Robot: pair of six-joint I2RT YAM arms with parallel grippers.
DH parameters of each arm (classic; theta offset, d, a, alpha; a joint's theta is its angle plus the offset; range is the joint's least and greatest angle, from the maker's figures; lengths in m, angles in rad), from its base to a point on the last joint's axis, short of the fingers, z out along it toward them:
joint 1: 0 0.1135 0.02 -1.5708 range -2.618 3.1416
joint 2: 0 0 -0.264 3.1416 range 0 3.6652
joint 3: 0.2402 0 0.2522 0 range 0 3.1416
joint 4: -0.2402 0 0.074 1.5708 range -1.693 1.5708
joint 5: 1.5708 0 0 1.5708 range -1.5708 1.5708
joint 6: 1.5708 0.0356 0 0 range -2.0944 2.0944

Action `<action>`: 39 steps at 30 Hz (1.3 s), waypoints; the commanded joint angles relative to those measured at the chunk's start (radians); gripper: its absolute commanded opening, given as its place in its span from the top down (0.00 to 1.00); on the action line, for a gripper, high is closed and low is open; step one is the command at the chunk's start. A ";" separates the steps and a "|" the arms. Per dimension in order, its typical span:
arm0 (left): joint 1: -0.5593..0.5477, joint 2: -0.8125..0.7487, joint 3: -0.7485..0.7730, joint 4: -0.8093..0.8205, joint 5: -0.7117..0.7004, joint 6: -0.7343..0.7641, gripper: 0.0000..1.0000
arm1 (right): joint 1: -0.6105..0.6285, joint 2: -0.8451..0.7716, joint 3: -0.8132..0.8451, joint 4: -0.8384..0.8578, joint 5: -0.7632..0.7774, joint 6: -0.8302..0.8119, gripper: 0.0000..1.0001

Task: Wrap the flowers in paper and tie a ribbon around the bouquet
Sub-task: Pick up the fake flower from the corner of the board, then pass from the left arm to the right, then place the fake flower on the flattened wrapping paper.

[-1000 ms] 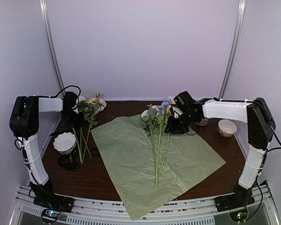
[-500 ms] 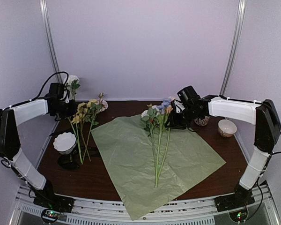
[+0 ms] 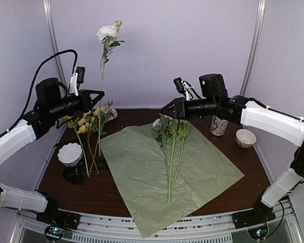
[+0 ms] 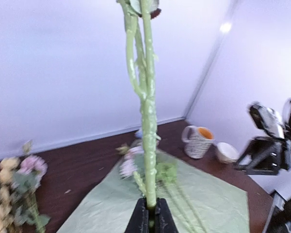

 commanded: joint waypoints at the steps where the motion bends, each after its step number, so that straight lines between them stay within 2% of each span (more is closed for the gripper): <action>1: -0.170 -0.064 -0.040 0.301 0.242 0.066 1.00 | 0.118 -0.058 0.088 0.259 -0.102 -0.045 0.65; 6: -0.315 -0.054 -0.030 0.346 0.272 0.084 1.00 | 0.184 -0.045 0.137 0.422 -0.068 0.017 0.59; 11: -0.406 0.008 -0.011 0.358 0.272 0.087 1.00 | 0.220 -0.008 0.153 0.522 -0.028 0.043 0.42; 16: -0.434 0.045 0.000 0.374 0.273 0.077 1.00 | 0.237 0.021 0.165 0.526 -0.034 0.049 0.41; 18: -0.438 0.058 0.004 0.375 0.280 0.074 1.00 | 0.239 0.021 0.158 0.531 -0.029 0.049 0.46; 21: -0.447 0.073 0.009 0.370 0.286 0.076 1.00 | 0.240 0.019 0.153 0.520 -0.019 0.050 0.76; 22: -0.449 0.075 0.010 0.366 0.287 0.076 1.00 | 0.240 0.016 0.151 0.514 -0.013 0.050 0.92; 23: -0.448 0.076 0.008 0.364 0.285 0.076 1.00 | 0.238 0.010 0.145 0.512 -0.003 0.049 1.00; 26: -0.447 0.072 0.006 0.343 0.244 0.075 1.00 | 0.223 -0.008 0.124 0.473 0.052 0.065 1.00; 28: -0.445 0.067 0.010 0.304 0.191 0.080 0.62 | 0.194 -0.012 0.121 0.408 0.078 0.095 1.00; 29: -0.442 0.065 0.014 0.277 0.161 0.087 0.47 | 0.175 -0.013 0.118 0.365 0.087 0.109 1.00; 30: -0.439 0.065 0.021 0.241 0.121 0.094 0.37 | 0.158 -0.013 0.113 0.320 0.098 0.121 1.00; 31: -0.433 0.066 0.032 0.200 0.064 0.098 0.32 | 0.137 -0.011 0.111 0.261 0.110 0.136 1.00; 36: -0.351 0.128 0.110 -0.091 -0.292 0.029 0.25 | 0.024 0.042 0.063 0.013 0.080 0.207 1.00; 39: -0.248 0.182 0.119 -0.213 -0.297 -0.082 0.25 | -0.034 0.092 0.004 -0.001 0.040 0.225 1.00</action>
